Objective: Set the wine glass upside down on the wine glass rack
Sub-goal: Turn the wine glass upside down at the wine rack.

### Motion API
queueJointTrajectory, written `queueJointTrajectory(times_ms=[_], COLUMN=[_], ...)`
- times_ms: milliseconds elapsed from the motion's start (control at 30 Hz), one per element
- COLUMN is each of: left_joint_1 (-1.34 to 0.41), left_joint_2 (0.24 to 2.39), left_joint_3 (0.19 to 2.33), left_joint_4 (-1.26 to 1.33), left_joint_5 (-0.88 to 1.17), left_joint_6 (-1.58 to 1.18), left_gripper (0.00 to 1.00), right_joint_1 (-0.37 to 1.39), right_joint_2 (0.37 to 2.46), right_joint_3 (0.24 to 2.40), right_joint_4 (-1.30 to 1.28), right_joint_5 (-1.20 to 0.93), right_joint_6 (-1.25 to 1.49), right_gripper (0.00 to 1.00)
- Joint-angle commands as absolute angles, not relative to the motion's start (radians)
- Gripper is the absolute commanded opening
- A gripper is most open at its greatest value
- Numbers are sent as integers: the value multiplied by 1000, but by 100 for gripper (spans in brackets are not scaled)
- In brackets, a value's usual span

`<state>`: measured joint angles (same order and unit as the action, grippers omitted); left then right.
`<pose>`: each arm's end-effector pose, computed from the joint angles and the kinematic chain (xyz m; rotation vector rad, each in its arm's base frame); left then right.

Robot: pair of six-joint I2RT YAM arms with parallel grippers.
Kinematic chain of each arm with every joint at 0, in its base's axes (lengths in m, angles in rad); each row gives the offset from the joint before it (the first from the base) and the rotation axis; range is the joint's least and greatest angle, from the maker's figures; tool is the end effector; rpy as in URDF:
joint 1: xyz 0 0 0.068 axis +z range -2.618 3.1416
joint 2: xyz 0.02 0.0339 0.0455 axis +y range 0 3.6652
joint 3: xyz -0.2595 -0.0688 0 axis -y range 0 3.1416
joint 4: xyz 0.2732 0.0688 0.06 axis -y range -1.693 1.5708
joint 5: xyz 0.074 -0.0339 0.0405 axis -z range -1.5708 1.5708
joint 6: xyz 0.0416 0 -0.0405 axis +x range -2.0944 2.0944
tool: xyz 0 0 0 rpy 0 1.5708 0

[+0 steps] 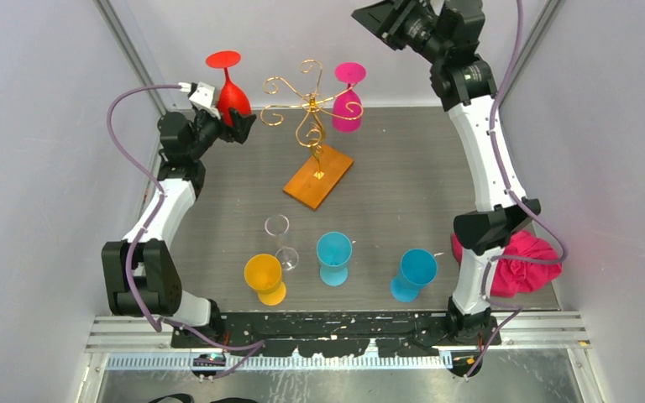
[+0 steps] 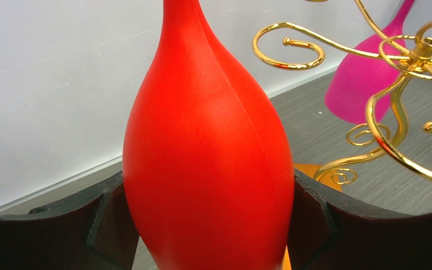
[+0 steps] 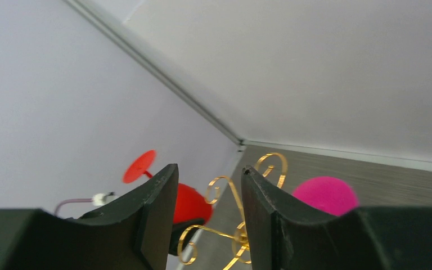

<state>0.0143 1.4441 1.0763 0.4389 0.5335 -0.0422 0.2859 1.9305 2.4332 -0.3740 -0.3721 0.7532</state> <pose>0.3735 -0.0158 0.3365 0.3877 1.4741 -0.4215 0.4118 0.1368 0.5551 0.0352 1.5504 1.1044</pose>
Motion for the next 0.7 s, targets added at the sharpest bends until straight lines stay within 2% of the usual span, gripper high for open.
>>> queueJointTrajectory(times_ms=[0, 233, 667], left_joint_1=[15, 14, -49], left_joint_2=[1430, 1473, 1500], left_joint_3=[1059, 1045, 1000], left_joint_4=[495, 553, 622], left_joint_5=[530, 524, 495], left_joint_6=[-33, -49, -21], left_gripper=[54, 52, 47], right_joint_1=[316, 377, 466], right_joint_2=[2006, 2134, 2284], right_joint_3=[2526, 2575, 2683], right_joint_4=[-350, -236, -181], right_joint_5=[-489, -550, -557], right_joint_6=[955, 1107, 1185], right_gripper=[50, 50, 50])
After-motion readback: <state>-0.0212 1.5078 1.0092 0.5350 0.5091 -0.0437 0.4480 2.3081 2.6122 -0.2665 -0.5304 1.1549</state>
